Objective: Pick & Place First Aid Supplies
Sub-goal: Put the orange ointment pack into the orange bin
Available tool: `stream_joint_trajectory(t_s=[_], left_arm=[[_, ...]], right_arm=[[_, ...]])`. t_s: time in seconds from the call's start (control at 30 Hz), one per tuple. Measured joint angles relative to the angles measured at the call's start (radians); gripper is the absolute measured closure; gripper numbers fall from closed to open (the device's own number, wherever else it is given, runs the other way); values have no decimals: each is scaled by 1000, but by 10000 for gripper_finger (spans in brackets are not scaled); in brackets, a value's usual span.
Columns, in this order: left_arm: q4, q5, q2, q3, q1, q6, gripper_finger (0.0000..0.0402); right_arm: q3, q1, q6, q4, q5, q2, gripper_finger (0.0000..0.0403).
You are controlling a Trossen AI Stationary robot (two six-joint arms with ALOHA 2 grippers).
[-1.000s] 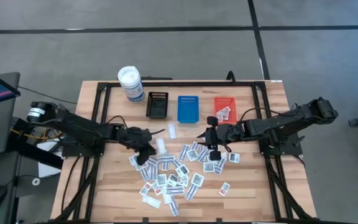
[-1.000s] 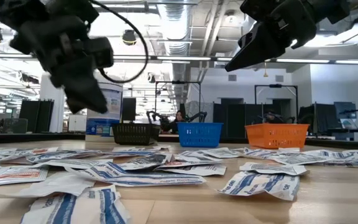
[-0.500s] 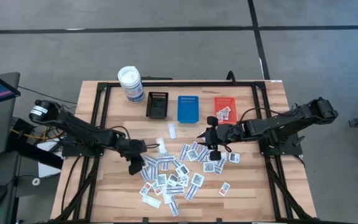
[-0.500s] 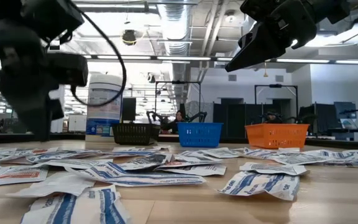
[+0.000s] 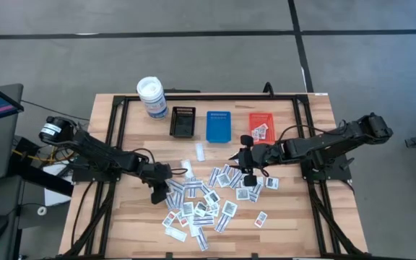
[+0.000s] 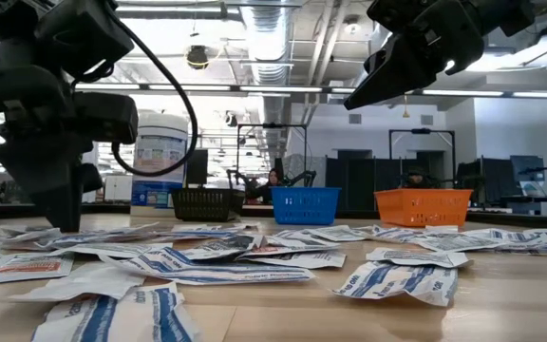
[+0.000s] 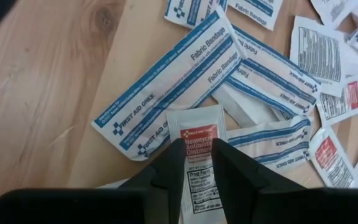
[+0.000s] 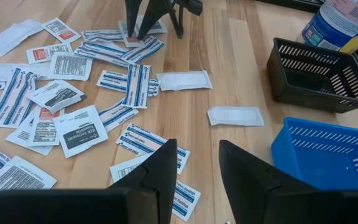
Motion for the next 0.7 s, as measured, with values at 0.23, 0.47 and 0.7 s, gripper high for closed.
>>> stream_joint_trajectory(t_s=[0.23, 0.47, 0.7], left_arm=[[-2, -45, 2, -2, 0, 145, 385], [58, -195, 5, -5, 0, 153, 397], [293, -439, 6, -7, 1, 152, 396]], right_arm=[[0, 0, 0, 0, 0, 0, 290], [0, 0, 0, 0, 0, 0, 290], [0, 0, -1, 0, 0, 0, 290]])
